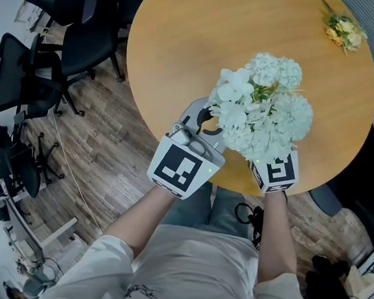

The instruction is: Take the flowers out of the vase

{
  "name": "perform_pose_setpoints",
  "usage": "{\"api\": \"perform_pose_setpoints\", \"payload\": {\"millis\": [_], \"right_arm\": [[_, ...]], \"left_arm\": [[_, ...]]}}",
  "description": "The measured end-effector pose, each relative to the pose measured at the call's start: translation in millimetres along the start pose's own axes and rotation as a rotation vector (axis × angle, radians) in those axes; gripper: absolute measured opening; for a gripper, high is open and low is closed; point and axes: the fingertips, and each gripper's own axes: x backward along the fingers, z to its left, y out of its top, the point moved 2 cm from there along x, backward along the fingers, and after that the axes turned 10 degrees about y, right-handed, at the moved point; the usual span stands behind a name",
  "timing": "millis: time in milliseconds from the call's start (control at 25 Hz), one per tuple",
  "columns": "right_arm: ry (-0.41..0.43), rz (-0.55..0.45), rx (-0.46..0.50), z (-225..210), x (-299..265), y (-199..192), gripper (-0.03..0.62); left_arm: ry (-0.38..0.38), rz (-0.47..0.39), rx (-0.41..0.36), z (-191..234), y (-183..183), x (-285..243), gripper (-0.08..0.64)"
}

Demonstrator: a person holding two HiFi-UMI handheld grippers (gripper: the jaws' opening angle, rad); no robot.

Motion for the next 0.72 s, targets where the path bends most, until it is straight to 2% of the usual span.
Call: {"api": "perform_pose_setpoints", "payload": {"millis": [360,720], "right_arm": [[0.0,0.003,-0.002,0,1,-6,0.288],[0.002,0.008,-0.006,-1,4,-6,0.288]], "left_arm": [[-0.016,-0.027,0.073,2,12,7,0.017],[-0.021,-0.049,0.103,4,30,15,0.017]]}}
